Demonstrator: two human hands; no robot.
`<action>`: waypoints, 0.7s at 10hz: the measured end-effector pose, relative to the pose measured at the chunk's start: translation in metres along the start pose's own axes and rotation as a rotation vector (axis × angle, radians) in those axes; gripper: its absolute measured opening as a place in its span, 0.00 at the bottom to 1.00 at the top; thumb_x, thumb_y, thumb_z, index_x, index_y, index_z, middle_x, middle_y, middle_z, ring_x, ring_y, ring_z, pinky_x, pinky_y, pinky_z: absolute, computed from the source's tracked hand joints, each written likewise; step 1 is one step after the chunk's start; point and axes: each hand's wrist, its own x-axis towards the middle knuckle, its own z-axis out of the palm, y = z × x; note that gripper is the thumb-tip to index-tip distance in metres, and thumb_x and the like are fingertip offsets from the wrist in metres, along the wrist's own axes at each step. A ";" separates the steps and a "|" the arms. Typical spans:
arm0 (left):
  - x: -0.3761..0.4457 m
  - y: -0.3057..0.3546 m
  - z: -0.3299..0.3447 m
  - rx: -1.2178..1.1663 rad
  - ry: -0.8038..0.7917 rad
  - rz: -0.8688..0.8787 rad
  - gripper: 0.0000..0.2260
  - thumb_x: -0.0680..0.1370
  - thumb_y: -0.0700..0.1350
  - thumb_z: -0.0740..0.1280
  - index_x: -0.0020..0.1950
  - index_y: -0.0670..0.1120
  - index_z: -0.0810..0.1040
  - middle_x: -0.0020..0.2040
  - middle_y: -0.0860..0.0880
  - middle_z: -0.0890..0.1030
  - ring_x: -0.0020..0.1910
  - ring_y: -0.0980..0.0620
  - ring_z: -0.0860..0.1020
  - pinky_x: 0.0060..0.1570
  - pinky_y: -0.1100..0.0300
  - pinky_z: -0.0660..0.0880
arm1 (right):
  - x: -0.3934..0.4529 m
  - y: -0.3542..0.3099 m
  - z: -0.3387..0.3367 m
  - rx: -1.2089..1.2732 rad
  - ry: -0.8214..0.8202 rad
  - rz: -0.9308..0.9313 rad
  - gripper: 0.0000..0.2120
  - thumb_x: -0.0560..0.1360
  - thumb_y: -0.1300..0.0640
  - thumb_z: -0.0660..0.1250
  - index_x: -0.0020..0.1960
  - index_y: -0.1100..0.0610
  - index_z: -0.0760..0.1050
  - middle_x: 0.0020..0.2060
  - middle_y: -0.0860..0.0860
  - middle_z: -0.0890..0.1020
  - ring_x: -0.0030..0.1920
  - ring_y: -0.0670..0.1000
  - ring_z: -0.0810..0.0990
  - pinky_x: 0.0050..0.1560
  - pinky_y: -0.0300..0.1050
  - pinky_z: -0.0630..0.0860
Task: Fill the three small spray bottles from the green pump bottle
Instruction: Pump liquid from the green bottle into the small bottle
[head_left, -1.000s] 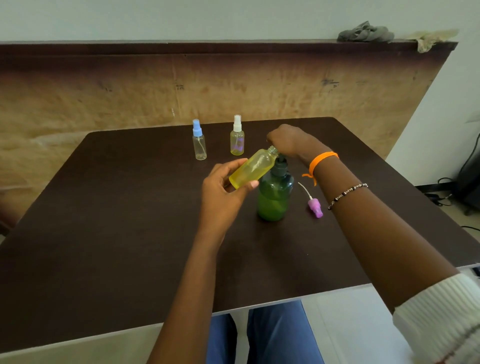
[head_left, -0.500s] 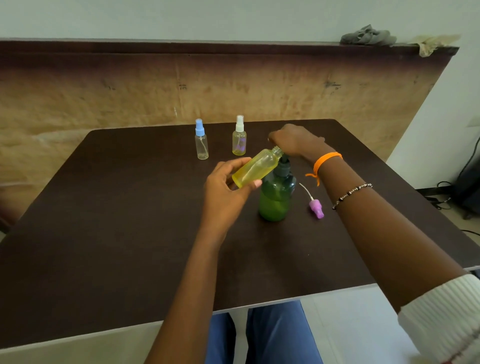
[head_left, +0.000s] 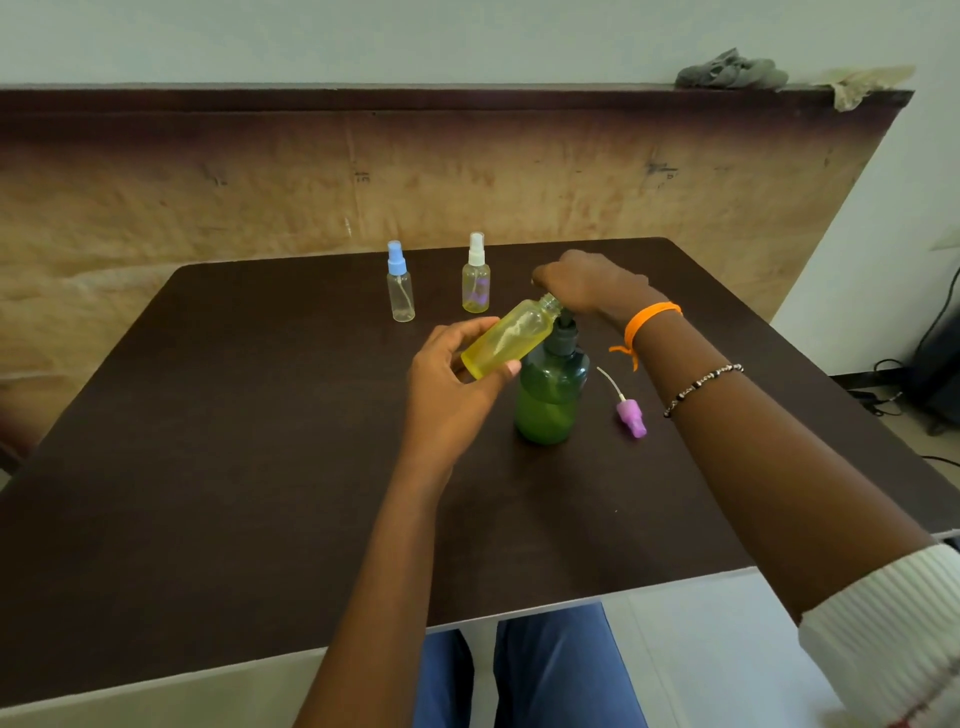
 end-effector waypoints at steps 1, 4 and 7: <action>0.000 -0.001 0.001 0.013 0.006 0.000 0.18 0.70 0.37 0.74 0.53 0.57 0.77 0.55 0.47 0.80 0.52 0.55 0.80 0.50 0.64 0.76 | -0.001 -0.001 0.006 0.010 -0.018 -0.006 0.17 0.80 0.61 0.51 0.63 0.66 0.71 0.61 0.64 0.74 0.58 0.61 0.74 0.56 0.45 0.69; -0.003 -0.003 0.001 0.020 0.004 -0.007 0.18 0.70 0.37 0.74 0.53 0.57 0.78 0.55 0.47 0.80 0.52 0.54 0.80 0.51 0.61 0.77 | -0.010 -0.004 0.004 -0.013 -0.030 -0.031 0.16 0.81 0.64 0.51 0.63 0.68 0.70 0.62 0.65 0.74 0.58 0.61 0.74 0.49 0.42 0.63; -0.002 -0.002 0.002 0.028 0.012 -0.003 0.18 0.70 0.37 0.73 0.53 0.56 0.78 0.55 0.48 0.80 0.52 0.57 0.79 0.50 0.66 0.75 | -0.005 -0.002 0.007 0.047 -0.044 -0.010 0.16 0.80 0.65 0.52 0.65 0.68 0.70 0.63 0.65 0.74 0.63 0.63 0.73 0.50 0.42 0.64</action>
